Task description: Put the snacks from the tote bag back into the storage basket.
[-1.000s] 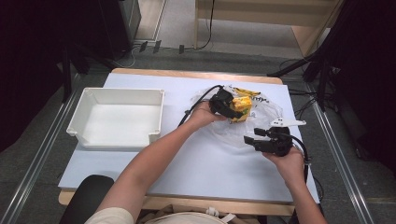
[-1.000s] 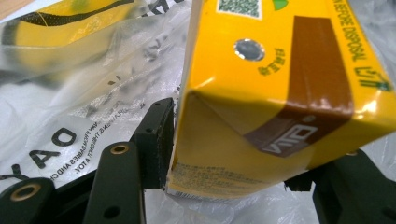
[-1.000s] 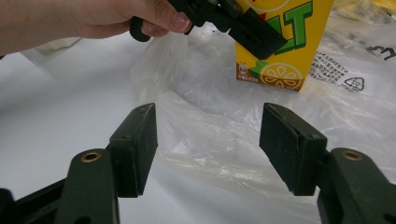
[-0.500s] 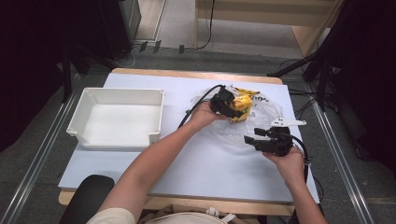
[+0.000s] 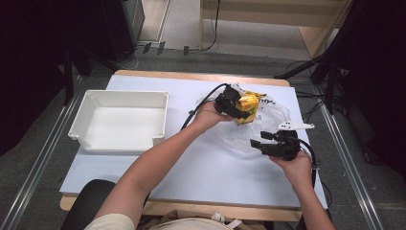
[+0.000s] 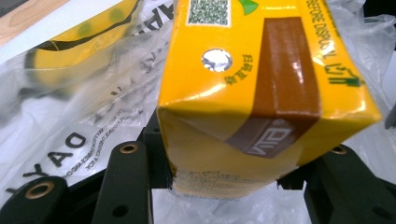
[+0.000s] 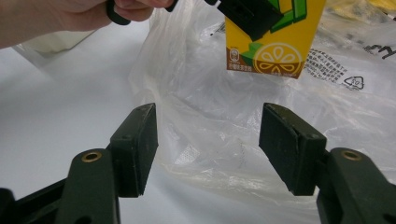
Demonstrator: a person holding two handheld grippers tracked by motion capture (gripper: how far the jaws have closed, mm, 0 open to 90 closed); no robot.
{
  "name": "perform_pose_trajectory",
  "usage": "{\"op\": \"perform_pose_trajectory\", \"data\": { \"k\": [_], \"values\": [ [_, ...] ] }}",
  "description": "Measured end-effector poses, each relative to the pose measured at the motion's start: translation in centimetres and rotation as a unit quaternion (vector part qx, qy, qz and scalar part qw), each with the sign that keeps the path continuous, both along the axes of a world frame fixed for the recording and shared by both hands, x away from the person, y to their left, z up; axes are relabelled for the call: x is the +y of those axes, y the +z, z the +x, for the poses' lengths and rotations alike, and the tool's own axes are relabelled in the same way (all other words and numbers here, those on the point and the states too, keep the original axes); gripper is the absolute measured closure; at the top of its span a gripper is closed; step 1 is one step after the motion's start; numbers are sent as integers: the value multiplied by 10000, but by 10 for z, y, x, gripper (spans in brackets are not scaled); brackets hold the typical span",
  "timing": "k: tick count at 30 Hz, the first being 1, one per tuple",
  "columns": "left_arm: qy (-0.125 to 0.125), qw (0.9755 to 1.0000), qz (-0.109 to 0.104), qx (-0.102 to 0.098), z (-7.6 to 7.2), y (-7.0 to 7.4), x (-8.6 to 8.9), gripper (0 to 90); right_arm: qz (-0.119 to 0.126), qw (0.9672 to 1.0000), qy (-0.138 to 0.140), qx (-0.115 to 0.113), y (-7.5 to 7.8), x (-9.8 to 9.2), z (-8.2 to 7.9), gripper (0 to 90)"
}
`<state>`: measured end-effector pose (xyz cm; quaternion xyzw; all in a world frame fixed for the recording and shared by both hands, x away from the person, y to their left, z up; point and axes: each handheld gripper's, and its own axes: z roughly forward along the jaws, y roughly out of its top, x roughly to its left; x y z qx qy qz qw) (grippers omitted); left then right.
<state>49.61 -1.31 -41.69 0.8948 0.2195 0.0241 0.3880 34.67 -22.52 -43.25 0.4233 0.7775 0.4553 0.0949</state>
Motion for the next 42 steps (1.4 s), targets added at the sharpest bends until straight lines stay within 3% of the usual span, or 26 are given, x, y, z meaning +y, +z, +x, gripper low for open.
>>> {"op": "perform_pose_trajectory", "data": {
  "k": [19,28,31,42],
  "values": [
    [-7,9999,-107,51,-20,33,30,512,20,9999,84,-81,1,3,0,382],
    [68,9998,-163,97,-29,39,47,511,2,9999,145,-90,0,7,-1,382],
    [65,9999,-82,101,-34,41,54,511,4,9998,155,-104,0,8,-1,382],
    [153,9998,-84,134,-42,37,69,511,-14,9997,201,-124,0,10,0,382]
  ]
}}
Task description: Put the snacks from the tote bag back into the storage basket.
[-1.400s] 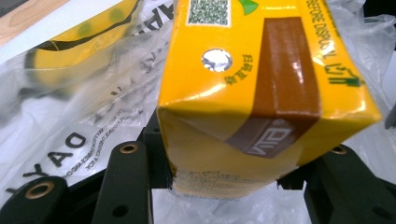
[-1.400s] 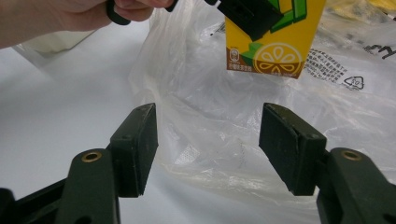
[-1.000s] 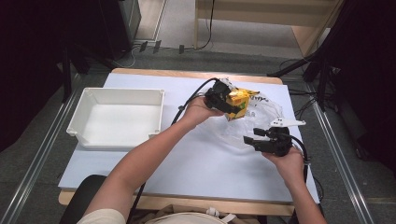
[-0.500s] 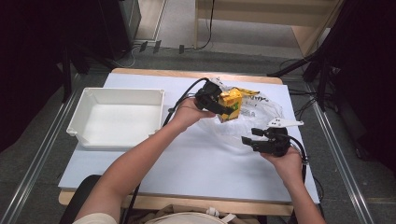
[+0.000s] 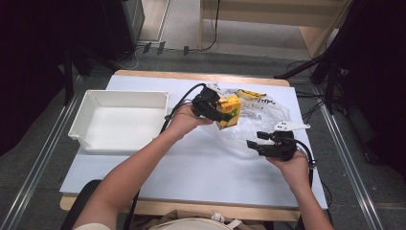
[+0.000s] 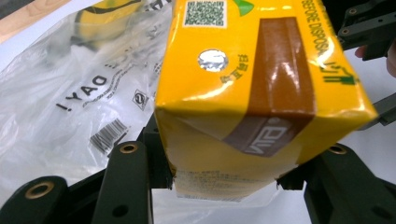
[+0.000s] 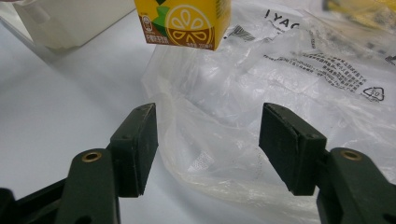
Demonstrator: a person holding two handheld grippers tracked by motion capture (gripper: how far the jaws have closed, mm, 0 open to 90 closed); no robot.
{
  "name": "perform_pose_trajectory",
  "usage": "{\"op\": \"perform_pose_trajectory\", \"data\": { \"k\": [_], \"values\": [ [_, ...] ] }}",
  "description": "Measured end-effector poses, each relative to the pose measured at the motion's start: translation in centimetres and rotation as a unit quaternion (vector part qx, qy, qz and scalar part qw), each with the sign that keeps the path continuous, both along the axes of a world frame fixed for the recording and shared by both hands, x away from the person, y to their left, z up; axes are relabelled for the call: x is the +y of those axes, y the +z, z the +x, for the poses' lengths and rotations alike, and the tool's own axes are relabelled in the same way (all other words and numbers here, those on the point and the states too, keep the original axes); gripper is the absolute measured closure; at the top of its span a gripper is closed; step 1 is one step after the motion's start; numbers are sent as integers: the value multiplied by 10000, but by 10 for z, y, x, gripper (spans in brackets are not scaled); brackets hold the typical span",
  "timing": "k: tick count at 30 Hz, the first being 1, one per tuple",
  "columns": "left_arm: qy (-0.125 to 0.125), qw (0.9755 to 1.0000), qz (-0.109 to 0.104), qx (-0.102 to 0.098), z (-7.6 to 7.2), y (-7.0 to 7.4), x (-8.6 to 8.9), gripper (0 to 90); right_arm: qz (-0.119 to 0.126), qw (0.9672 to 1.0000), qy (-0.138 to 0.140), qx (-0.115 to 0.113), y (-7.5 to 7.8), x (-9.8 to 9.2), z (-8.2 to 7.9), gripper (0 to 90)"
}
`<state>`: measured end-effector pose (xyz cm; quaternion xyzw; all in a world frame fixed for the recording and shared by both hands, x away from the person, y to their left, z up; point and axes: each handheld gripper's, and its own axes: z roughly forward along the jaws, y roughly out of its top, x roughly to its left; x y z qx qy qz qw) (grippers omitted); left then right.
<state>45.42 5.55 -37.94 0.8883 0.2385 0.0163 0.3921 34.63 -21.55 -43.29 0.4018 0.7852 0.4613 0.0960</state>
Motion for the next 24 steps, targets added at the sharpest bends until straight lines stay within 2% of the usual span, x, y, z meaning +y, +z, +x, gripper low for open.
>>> {"op": "perform_pose_trajectory", "data": {
  "k": [5,15,20,21,24],
  "values": [
    [30,10000,-29,6,-4,-1,9,511,18,10000,46,-72,2,0,0,382],
    [53,9999,-70,-58,-10,4,24,511,-2,9999,124,-71,2,4,1,382],
    [60,9999,-82,-26,-13,6,29,511,16,9998,179,-82,3,5,2,382],
    [56,9998,-166,47,-14,6,31,511,27,9998,183,-78,3,6,2,382],
    [54,9999,-116,39,-15,6,31,511,46,9997,203,-93,3,6,2,382]
  ]
}}
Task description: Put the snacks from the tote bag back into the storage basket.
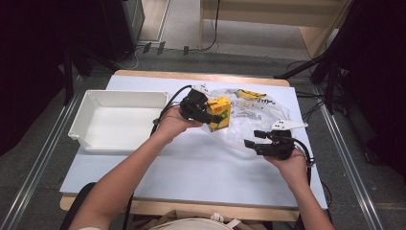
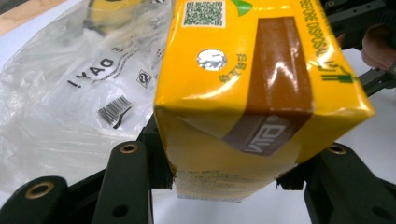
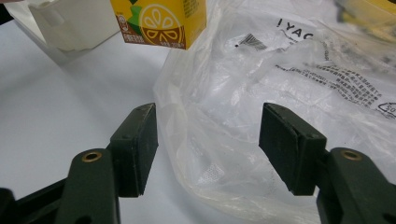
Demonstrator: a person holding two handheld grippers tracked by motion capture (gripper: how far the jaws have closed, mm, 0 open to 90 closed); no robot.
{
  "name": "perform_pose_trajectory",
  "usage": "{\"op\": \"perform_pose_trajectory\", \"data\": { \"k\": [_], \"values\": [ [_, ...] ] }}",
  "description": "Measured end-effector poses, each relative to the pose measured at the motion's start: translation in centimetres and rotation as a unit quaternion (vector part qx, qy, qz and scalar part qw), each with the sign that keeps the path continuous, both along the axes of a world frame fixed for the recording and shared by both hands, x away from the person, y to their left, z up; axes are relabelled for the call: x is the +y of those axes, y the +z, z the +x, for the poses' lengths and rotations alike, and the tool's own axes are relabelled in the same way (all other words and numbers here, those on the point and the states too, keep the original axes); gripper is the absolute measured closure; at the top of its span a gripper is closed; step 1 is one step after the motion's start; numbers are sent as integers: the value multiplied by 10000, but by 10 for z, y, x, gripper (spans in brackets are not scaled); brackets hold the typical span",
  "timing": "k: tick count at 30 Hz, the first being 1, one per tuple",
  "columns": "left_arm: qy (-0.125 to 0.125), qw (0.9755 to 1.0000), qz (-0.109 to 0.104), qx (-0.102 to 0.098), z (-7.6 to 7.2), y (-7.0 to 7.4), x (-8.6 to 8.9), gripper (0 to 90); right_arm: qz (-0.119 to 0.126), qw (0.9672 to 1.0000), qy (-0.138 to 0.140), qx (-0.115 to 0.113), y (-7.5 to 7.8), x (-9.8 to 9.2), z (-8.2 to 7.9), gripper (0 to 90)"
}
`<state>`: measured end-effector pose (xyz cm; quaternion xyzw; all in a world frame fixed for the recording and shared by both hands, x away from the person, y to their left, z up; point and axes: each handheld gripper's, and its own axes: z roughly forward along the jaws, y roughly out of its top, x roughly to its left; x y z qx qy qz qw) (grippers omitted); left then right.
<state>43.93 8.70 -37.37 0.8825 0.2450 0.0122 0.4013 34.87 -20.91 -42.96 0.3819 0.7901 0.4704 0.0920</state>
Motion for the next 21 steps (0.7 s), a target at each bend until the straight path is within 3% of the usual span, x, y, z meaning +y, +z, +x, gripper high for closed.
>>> {"op": "perform_pose_trajectory", "data": {
  "k": [21],
  "values": [
    [-3,10000,-46,-30,-8,16,20,511,-5,10000,86,-3,1,4,0,382]
  ]
}}
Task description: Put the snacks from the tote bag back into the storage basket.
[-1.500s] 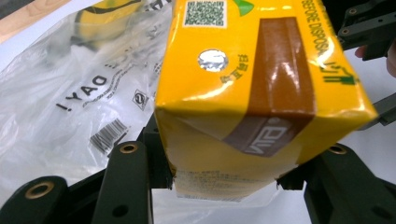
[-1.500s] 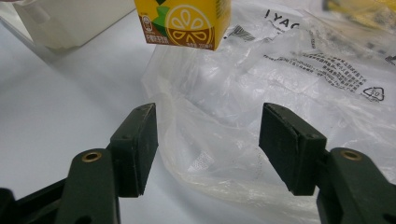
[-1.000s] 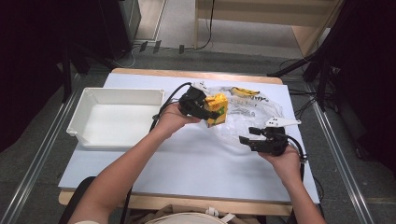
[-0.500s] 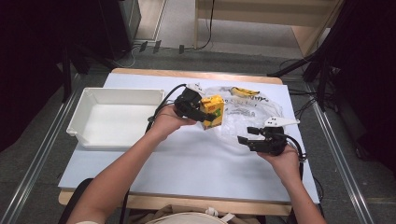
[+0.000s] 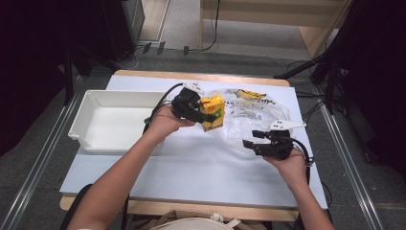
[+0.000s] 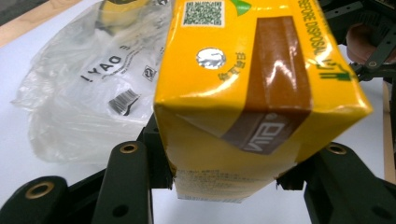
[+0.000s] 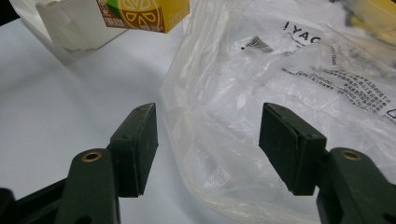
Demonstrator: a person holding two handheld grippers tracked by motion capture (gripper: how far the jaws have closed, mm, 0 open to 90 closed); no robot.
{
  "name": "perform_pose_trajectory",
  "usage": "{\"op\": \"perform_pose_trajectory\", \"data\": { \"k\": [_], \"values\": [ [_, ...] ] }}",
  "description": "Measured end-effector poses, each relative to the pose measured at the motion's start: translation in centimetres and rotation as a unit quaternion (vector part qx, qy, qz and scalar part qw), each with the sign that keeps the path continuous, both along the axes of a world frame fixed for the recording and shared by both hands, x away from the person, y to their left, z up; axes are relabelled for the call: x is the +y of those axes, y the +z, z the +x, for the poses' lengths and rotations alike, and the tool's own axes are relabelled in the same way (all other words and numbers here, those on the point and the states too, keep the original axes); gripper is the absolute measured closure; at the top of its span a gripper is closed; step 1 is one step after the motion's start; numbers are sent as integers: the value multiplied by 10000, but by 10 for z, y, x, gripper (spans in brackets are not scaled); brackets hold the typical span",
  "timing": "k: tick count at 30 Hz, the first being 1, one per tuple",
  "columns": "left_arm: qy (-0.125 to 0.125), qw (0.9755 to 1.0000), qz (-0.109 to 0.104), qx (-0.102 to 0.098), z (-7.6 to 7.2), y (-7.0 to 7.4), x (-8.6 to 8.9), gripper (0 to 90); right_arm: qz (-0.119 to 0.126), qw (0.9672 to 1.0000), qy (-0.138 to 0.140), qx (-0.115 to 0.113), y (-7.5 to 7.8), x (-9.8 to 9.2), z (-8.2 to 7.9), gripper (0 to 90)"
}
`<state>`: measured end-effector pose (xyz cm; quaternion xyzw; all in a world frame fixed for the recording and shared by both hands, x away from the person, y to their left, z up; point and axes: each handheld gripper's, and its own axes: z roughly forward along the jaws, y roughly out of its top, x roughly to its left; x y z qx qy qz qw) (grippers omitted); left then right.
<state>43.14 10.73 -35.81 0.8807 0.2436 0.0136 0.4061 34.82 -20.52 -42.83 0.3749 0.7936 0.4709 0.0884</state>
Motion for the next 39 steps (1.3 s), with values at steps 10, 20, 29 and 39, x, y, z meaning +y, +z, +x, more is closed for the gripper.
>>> {"op": "perform_pose_trajectory", "data": {
  "k": [10,20,29,39],
  "values": [
    [79,9999,95,-51,1,3,15,511,18,10000,47,-12,0,2,2,383],
    [175,9998,94,20,5,4,30,511,-16,9999,143,-2,-1,7,4,383],
    [217,9997,140,36,7,7,40,511,-17,9999,163,13,-1,8,6,383],
    [320,9994,96,99,10,10,53,511,0,9998,187,14,-1,10,8,383]
  ]
}}
